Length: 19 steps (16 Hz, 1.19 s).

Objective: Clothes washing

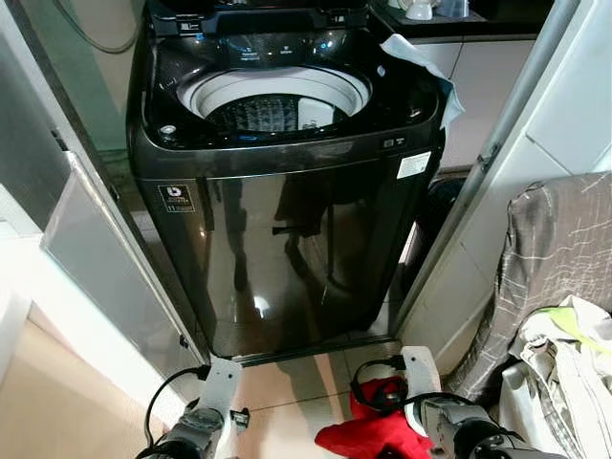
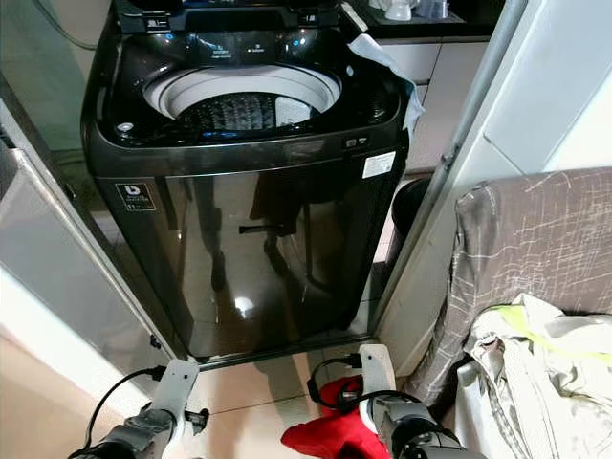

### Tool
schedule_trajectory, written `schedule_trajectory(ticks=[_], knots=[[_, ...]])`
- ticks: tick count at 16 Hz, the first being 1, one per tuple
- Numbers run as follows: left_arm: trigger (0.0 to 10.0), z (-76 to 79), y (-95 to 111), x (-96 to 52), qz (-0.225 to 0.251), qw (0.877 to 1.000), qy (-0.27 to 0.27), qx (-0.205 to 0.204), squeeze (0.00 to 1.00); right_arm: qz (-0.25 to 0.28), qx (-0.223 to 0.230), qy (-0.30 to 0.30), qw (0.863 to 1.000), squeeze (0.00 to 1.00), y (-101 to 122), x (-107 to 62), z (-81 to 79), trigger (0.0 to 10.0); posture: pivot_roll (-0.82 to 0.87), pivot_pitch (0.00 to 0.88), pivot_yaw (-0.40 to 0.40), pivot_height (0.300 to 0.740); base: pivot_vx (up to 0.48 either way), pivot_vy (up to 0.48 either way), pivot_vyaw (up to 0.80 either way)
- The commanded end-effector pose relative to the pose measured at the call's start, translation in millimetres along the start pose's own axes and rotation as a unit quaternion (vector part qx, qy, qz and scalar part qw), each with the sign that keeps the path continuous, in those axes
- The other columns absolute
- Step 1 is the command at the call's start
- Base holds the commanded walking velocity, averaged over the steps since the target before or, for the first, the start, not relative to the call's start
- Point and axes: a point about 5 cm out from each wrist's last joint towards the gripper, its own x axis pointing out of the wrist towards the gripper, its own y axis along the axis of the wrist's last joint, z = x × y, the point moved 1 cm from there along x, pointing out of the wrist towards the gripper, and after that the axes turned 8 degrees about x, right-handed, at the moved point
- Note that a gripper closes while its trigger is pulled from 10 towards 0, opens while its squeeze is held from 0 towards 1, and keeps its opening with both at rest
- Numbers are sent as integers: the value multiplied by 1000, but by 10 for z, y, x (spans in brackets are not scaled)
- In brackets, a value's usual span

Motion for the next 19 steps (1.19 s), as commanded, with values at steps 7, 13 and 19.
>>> schedule_trajectory(ticks=[7,13,19], knots=[[10000,-45,-15,-2,3,999,13,-50,0,22,2,-8,1000,0,63,9,-85,10000,-39,0,-13,740,0,0,0],[10000,-396,813,-142,204,975,34,-85,0,174,-50,17,983,0,910,-191,54,10000,-49,0,12,740,0,0,0],[10000,-542,1840,-1384,510,856,72,-37,0,406,-96,89,905,0,1545,-1143,-197,10000,-28,0,-20,740,0,0,0]])
